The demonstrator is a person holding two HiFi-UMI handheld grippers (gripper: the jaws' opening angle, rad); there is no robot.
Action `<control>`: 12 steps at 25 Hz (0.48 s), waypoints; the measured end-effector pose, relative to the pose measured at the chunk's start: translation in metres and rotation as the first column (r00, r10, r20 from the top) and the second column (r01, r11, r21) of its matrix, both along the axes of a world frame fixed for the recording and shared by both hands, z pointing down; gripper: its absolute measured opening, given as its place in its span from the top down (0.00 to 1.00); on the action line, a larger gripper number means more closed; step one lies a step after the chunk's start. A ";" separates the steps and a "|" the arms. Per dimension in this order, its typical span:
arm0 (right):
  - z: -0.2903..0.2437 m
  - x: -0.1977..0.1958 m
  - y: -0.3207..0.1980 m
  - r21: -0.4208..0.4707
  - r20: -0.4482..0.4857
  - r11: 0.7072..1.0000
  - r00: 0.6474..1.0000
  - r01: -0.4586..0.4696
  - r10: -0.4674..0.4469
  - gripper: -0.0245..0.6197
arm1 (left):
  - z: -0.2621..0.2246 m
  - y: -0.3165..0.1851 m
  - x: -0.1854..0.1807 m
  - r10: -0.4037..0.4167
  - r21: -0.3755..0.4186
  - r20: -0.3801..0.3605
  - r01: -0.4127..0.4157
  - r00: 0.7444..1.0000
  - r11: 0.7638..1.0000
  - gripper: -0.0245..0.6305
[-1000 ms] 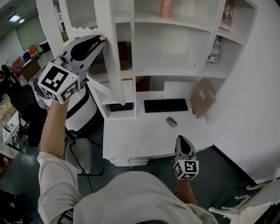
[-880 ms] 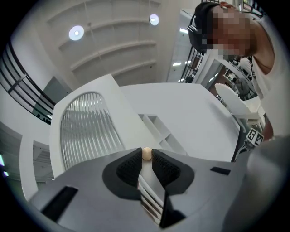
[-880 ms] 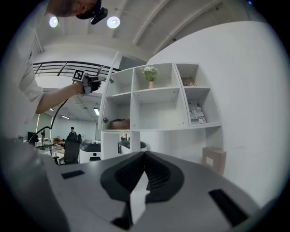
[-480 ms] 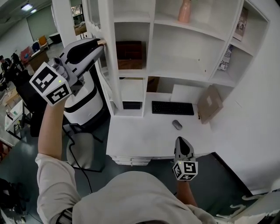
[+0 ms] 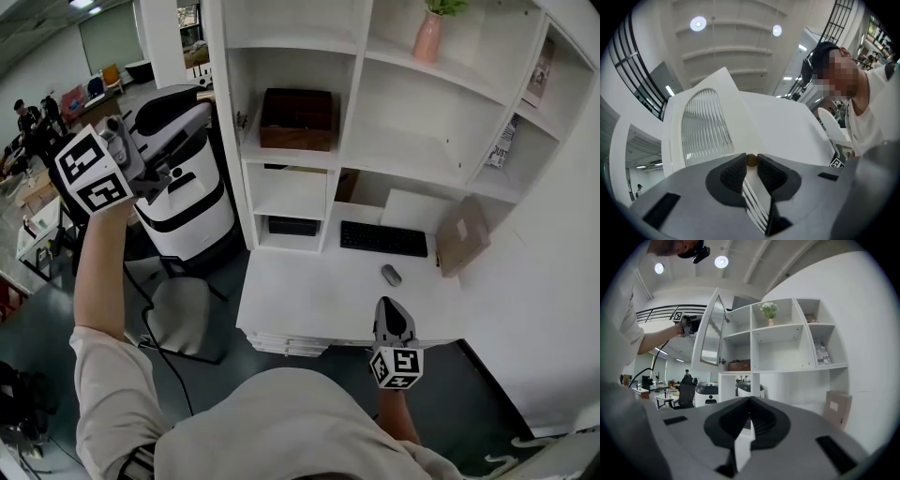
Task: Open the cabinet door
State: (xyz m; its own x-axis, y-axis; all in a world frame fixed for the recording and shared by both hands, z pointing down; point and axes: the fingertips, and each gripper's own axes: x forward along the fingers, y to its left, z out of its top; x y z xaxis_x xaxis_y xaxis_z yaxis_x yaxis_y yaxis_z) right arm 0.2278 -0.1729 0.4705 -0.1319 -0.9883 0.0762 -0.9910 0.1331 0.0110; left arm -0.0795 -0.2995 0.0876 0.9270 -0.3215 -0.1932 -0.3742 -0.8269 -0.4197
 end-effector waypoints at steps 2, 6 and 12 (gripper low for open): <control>-0.001 -0.006 -0.003 -0.001 -0.002 1.000 1.000 0.011 -0.011 0.96 | 0.000 0.000 -0.010 0.033 -0.015 -0.004 -0.033 0.999 0.999 0.85; 0.000 -0.013 -0.005 -0.004 -0.004 1.000 1.000 0.021 -0.021 0.96 | 0.000 0.000 -0.029 0.061 -0.024 -0.002 -0.061 0.998 0.998 0.85; 0.003 -0.022 -0.008 -0.016 -0.009 1.000 1.000 0.025 -0.025 0.96 | 0.000 -0.006 -0.062 0.094 -0.051 -0.022 -0.095 0.995 0.994 0.84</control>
State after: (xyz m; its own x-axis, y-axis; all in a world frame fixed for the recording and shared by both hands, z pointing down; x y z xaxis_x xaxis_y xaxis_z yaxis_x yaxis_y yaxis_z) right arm 0.2059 -0.1806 0.4737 -0.1558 -0.9834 0.0928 -0.9873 0.1581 0.0175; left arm -0.1420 -0.3054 0.0872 0.9497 -0.2432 -0.1971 -0.3016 -0.8795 -0.3681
